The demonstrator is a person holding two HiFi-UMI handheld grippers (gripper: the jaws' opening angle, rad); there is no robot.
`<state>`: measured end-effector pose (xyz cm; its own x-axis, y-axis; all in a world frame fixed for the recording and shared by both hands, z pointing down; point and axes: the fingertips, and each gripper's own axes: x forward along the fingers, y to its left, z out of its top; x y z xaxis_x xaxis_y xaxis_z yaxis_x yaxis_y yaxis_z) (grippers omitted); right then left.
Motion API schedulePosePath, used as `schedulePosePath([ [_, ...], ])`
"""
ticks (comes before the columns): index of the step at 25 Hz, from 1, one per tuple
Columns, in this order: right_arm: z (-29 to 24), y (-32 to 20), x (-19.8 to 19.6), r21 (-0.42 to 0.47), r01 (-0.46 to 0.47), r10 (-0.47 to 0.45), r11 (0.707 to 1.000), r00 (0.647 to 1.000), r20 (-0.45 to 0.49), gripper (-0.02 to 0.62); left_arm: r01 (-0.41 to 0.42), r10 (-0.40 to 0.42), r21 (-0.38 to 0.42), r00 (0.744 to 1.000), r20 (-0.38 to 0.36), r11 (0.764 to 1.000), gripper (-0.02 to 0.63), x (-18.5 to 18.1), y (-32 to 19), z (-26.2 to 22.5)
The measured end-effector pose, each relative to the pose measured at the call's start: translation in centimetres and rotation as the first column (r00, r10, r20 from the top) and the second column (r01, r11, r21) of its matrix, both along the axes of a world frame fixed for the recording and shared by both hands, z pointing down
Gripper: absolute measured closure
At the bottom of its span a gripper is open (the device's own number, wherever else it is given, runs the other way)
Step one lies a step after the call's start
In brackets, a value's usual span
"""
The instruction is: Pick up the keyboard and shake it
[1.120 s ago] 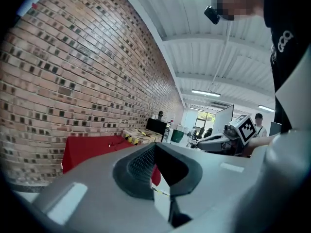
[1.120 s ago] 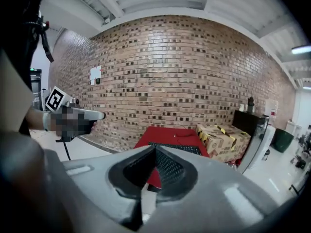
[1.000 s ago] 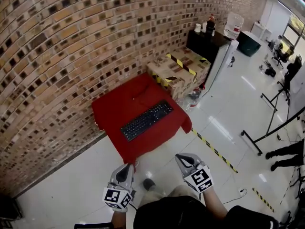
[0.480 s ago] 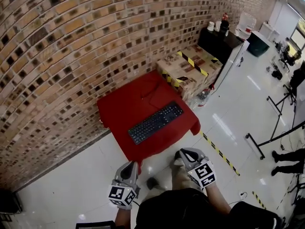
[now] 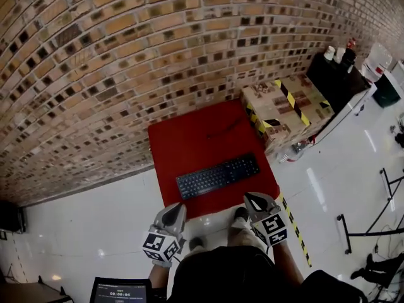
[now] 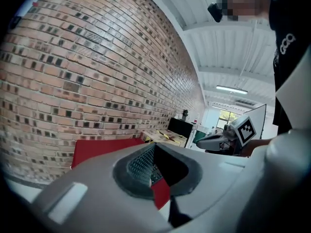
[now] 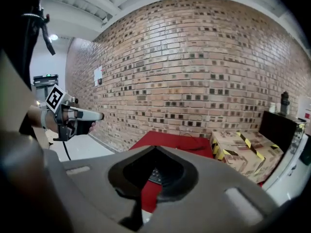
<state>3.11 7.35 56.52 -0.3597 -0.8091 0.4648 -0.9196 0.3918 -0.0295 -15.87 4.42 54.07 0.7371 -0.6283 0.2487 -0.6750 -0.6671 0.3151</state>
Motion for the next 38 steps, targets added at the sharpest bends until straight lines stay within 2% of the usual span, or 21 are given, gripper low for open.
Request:
schedulePosePath([
  [6, 1.2, -4.6, 7.7, -0.025, 0.077, -0.075, 0.997, 0.996, 0.051, 0.603, 0.059, -0.061, 0.038, 0.996, 0.068, 0.998, 0.590, 7.8, -4.0, -0.7],
  [9, 3.6, -6.0, 9.9, -0.086, 0.166, -0.162, 0.982, 0.985, 0.052, 0.603, 0.051, -0.052, 0.015, 0.995, 0.083, 0.999, 0.590, 11.1, -4.4, 0.3],
  [11, 4.5, -7.0, 10.6, -0.113, 0.240, -0.238, 0.964, 0.971, 0.032, 0.603, 0.048, -0.048, 0.002, 0.992, 0.120, 0.999, 0.591, 12.2, -4.5, 1.0],
  [14, 4.6, -8.1, 11.1, -0.115, 0.306, -0.305, 0.945, 0.952, 0.028, 0.603, 0.105, -0.102, -0.009, 0.985, 0.141, 0.994, 0.589, 12.2, -4.6, 1.0],
  [17, 4.9, -9.4, 11.4, -0.132, 0.328, -0.325, 0.936, 0.945, 0.041, 0.603, 0.171, -0.165, -0.023, 0.975, 0.151, 0.985, 0.589, 11.4, -5.2, 1.1],
  [20, 5.6, -10.3, 11.3, -0.172, 0.342, -0.345, 0.924, 0.939, 0.012, 0.603, 0.210, -0.201, -0.037, 0.965, 0.169, 0.977, 0.590, 10.3, -5.8, 1.4],
  [26, 5.4, -12.8, 10.2, -0.180, 0.334, -0.337, 0.925, 0.941, 0.012, 0.603, 0.259, -0.244, -0.066, 0.952, 0.183, 0.963, 0.590, 6.4, -8.0, 3.1],
  [30, 5.8, -13.5, 9.2, -0.198, 0.321, -0.321, 0.926, 0.947, 0.033, 0.603, 0.273, -0.252, -0.106, 0.951, 0.177, 0.956, 0.589, 5.2, -9.6, 4.8],
  [38, 7.1, -14.2, 8.3, -0.224, 0.331, -0.331, 0.917, 0.943, 0.040, 0.603, 0.258, -0.235, -0.138, 0.959, 0.160, 0.956, 0.589, 6.2, -11.5, 6.4],
])
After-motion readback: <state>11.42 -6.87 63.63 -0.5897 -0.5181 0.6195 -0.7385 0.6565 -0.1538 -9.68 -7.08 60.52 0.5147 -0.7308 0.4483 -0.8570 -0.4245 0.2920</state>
